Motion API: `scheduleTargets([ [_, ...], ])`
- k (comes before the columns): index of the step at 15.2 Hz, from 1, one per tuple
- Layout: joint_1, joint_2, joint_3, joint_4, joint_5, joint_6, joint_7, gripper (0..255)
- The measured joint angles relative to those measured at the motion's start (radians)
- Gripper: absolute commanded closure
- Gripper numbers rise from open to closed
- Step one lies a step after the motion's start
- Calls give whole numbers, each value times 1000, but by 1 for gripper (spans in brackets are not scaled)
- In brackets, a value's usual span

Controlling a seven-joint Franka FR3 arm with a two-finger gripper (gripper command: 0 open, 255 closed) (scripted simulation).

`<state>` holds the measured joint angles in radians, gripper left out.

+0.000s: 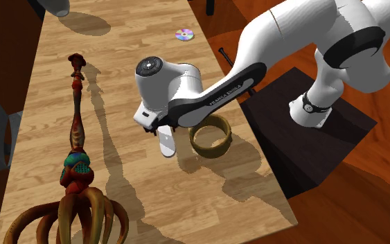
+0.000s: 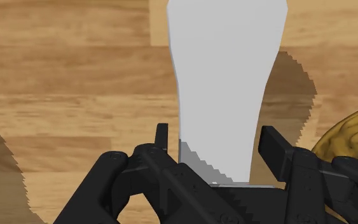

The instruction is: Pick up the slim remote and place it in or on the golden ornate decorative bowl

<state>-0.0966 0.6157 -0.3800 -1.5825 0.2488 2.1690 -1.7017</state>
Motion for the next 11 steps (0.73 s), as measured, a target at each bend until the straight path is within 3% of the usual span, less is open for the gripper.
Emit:
scheduleTargets([
  [11,8,-64,-19,54,-29,-115,16,255],
])
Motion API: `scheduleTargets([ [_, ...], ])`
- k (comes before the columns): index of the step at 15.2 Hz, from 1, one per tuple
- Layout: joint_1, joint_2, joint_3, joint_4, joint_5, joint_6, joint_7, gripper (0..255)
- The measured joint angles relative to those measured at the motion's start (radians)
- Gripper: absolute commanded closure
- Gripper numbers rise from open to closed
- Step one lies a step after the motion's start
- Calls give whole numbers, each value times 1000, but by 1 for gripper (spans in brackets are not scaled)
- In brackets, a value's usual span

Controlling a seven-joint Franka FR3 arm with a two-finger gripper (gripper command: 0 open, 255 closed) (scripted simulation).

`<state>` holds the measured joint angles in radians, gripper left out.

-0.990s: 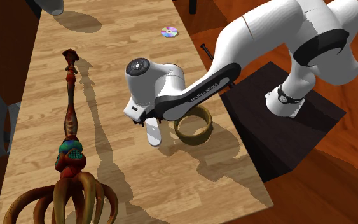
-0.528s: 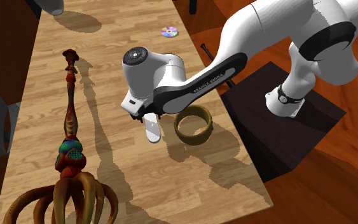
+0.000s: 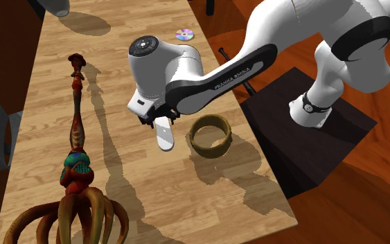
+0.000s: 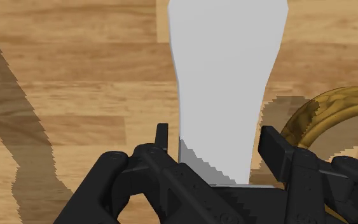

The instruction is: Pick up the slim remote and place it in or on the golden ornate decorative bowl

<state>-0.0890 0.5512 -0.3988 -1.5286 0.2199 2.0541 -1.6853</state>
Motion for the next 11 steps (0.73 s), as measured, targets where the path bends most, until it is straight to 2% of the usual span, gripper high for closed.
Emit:
scheduleTargets([
  [11,2,-48,-13,71,-22,-116,13,255],
])
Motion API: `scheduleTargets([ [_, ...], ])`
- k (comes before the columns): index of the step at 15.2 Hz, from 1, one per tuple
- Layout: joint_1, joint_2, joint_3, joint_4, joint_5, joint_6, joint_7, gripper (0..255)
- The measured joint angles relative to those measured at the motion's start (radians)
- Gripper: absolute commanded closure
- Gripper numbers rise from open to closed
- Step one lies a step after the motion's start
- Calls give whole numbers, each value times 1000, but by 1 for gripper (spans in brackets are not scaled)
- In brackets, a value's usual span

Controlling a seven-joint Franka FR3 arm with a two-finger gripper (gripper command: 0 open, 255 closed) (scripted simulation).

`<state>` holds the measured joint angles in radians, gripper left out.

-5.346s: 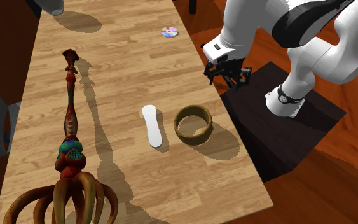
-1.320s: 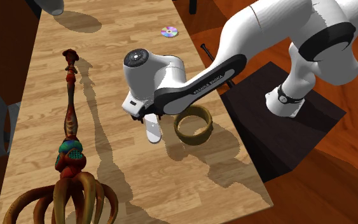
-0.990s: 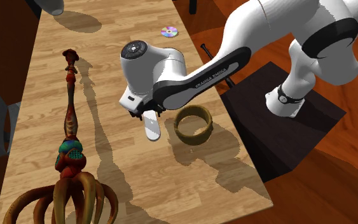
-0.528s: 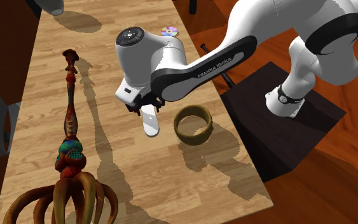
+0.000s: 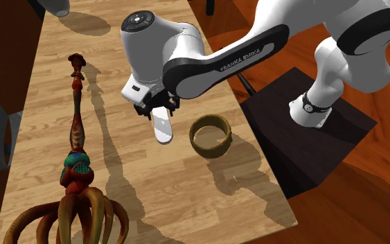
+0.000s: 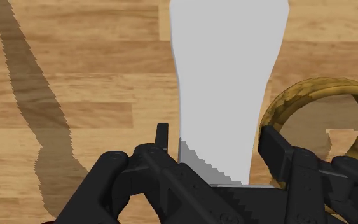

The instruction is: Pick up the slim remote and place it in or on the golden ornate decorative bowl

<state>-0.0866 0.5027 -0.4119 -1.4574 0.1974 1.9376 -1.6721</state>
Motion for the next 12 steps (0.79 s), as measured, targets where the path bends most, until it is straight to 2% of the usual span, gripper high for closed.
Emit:
scheduleTargets([
  [2,-1,-3,-1,20,-2,-23,3,255],
  [3,10,-26,-4,-9,-10,-15,8,255],
  [12,153,-377,-14,-471,-152,123,143,255],
])
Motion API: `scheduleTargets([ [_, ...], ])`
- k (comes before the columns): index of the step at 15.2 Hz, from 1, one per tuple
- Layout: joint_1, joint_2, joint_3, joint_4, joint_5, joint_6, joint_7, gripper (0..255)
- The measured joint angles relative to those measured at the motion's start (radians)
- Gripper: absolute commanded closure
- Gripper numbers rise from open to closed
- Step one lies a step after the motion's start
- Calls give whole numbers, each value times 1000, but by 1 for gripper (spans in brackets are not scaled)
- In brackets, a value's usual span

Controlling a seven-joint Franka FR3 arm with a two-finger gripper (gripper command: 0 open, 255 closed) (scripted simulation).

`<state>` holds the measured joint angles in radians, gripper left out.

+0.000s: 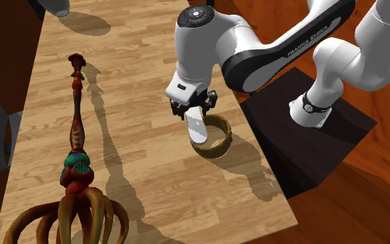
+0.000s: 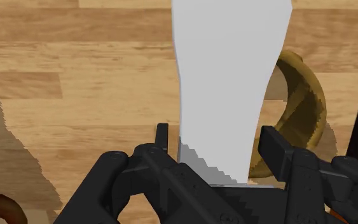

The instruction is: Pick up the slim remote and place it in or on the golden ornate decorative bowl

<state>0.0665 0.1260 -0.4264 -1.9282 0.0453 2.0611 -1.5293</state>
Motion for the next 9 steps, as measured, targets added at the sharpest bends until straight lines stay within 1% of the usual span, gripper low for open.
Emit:
scheduleTargets([
  [4,43,-171,25,-183,-80,25,101,255],
  [5,45,-200,29,-224,-93,40,115,255],
  [9,46,-202,31,-279,-96,93,124,255],
])
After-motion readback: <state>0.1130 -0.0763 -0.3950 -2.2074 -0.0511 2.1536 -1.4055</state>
